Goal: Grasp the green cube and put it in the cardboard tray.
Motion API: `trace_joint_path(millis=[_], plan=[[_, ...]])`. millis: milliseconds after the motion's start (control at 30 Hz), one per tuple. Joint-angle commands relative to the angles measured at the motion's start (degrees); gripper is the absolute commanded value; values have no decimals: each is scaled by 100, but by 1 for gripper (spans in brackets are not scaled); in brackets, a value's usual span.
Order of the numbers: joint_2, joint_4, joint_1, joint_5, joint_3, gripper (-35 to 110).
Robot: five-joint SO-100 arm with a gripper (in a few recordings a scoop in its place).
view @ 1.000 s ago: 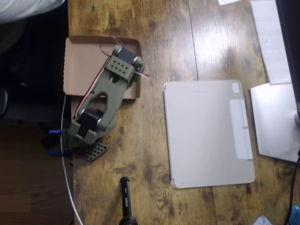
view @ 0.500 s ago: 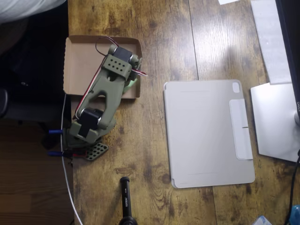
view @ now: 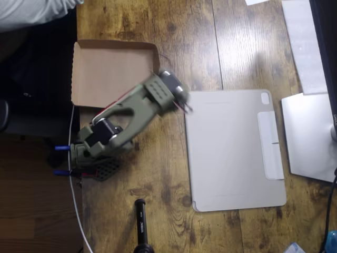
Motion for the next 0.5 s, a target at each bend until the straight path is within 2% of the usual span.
trace_joint_path(millis=[0,167,467], plan=[[-229,237,686,431,-237,19],[-870,765,1195,923,-536,12],[-1336,1222,1433,694,-299,9]])
